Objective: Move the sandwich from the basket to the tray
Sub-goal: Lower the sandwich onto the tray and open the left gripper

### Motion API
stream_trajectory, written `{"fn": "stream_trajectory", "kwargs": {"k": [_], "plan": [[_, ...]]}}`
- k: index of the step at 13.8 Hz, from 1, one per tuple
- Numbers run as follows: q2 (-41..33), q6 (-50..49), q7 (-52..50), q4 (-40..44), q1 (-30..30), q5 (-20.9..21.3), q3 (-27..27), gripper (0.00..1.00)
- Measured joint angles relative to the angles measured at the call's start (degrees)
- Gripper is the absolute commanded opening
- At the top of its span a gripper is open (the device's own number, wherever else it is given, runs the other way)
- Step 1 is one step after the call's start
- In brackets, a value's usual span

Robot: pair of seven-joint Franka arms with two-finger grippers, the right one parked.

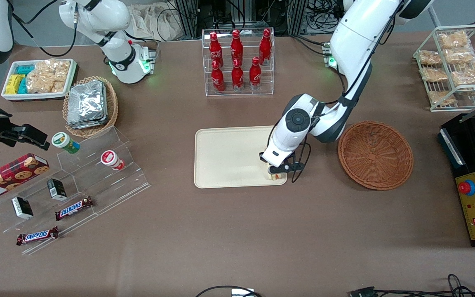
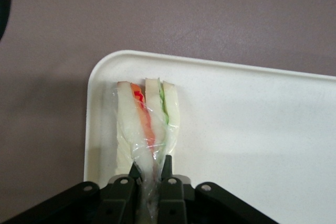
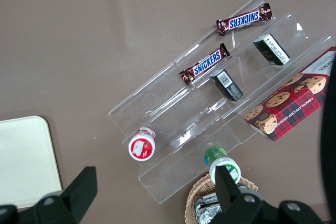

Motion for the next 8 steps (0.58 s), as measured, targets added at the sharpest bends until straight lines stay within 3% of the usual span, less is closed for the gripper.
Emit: {"fn": "stream_trajectory", "kwargs": {"k": [1, 8], "plan": [[0.0, 0.0, 0.0, 0.0, 0.0, 0.0, 0.0, 1.0], [-1.3, -3.3, 0.0, 0.7, 0.2, 0.0, 0.2, 1.0]]}}
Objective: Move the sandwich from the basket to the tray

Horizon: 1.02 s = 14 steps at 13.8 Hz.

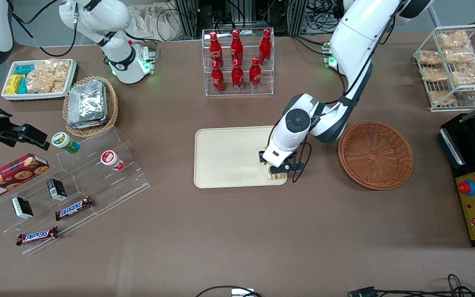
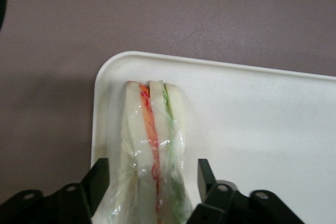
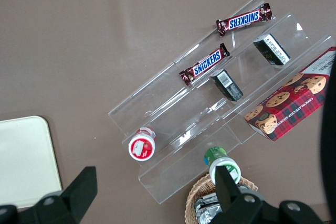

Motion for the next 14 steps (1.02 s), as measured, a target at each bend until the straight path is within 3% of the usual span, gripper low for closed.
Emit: {"fn": "stream_trajectory", "kwargs": {"k": [4, 8, 11, 14], "plan": [[-4.4, -13.0, 0.2, 5.3, 1.2, 0.0, 0.3, 1.0], [-7.3, -30.0, 5.2, 17.4, 4.3, 0.6, 0.9, 1.0], [-8.2, -37.7, 9.9, 25.5, 9.3, 4.2, 1.2, 1.0], [-10.5, -39.8, 14.4, 27.6, 14.9, 7.1, 1.4, 1.0]]}}
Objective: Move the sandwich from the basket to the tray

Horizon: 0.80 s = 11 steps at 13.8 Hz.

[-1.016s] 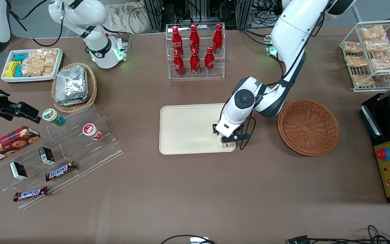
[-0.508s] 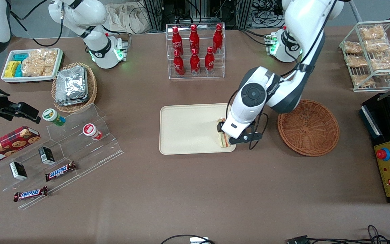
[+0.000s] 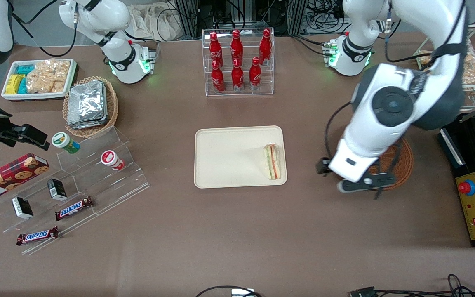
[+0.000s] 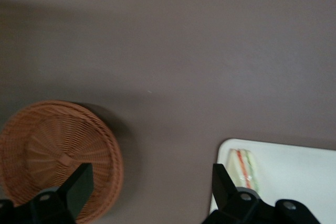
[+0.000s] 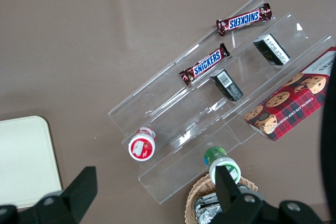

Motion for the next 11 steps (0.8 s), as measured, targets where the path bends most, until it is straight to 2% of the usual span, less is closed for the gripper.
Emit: {"fn": "stream_trajectory", "kwargs": {"k": [6, 9, 11], "plan": [[-3.6, -4.3, 10.8, 0.0, 12.2, -0.1, 0.0, 1.0], [-4.9, -5.3, 12.9, -0.7, 15.3, -3.2, 0.4, 1.0], [-8.4, -5.3, 14.2, -4.1, 15.5, -5.3, 2.5, 1.0]]}}
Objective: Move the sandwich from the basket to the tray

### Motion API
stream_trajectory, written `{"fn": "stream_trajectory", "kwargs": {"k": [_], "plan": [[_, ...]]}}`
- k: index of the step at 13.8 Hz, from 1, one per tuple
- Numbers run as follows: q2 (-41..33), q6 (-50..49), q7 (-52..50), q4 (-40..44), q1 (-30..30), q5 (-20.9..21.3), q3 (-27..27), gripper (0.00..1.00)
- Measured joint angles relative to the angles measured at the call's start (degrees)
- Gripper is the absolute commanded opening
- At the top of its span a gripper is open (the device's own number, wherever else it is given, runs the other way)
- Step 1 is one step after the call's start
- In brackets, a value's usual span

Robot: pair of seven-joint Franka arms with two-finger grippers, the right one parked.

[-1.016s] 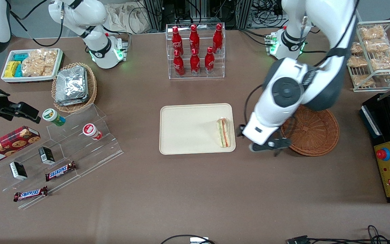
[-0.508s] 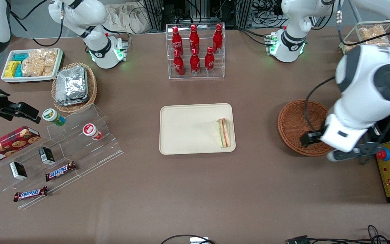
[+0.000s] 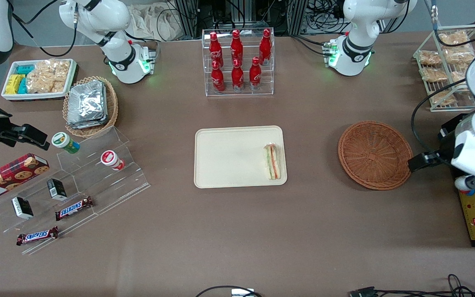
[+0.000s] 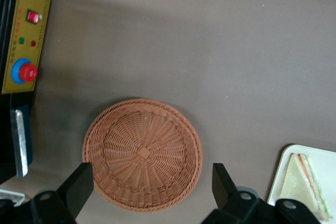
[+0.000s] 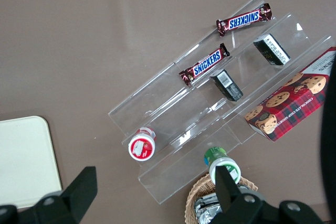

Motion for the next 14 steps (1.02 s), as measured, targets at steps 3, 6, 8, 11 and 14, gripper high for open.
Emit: {"fn": "stream_trajectory", "kwargs": {"k": [3, 6, 8, 11, 14], "plan": [[-7.2, 0.0, 0.5, -6.5, 0.0, -1.2, 1.7, 1.0], [-12.3, 0.1, 4.4, -11.0, -2.1, -1.7, 6.4, 1.0], [-12.4, 0.2, 8.5, -11.1, -3.5, -1.9, 9.2, 1.0], [-10.6, 0.5, 9.1, -9.7, -4.7, -1.9, 9.7, 1.0], [-9.3, 0.2, 8.9, -7.9, -6.5, -1.9, 9.8, 1.0]]}}
